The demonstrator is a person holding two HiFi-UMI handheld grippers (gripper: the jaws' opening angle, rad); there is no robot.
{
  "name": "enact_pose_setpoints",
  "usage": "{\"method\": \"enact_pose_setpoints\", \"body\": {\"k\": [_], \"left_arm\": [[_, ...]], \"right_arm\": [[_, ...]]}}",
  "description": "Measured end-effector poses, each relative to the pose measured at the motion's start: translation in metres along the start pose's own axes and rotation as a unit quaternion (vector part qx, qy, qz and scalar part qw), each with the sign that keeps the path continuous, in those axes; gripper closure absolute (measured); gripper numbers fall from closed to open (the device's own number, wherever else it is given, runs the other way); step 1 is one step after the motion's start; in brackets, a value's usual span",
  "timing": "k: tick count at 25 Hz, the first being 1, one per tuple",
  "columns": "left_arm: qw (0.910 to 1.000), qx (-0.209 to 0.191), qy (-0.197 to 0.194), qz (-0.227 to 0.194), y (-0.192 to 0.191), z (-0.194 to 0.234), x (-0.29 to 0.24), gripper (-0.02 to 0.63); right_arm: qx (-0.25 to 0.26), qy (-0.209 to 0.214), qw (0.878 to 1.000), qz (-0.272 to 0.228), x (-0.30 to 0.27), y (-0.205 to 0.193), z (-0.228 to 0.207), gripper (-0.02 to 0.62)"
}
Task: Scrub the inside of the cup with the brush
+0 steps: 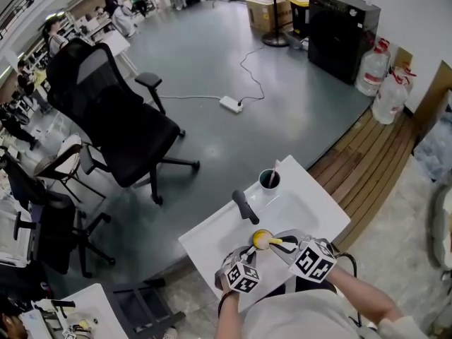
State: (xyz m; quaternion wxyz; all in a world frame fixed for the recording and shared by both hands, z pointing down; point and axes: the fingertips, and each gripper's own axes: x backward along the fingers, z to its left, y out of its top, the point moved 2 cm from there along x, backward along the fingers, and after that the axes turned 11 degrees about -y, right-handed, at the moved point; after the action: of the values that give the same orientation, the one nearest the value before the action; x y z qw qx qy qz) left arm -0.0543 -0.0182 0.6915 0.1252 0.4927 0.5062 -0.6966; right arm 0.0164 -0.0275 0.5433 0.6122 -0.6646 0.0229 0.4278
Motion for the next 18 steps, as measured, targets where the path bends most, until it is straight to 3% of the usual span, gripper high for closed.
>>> {"method": "enact_pose_setpoints", "body": {"k": [12, 18], "left_arm": [[0.9996, 0.026, 0.012, 0.0, -0.016, 0.013, 0.006, 0.545], [0.999, 0.039, 0.019, -0.013, -0.016, 0.016, 0.011, 0.545]], "right_arm": [[-0.063, -0.059, 0.995, -0.057, 0.051, 0.022, -0.042, 0.561], [-0.078, -0.091, 0.991, -0.051, 0.06, 0.009, -0.063, 0.561]]}}
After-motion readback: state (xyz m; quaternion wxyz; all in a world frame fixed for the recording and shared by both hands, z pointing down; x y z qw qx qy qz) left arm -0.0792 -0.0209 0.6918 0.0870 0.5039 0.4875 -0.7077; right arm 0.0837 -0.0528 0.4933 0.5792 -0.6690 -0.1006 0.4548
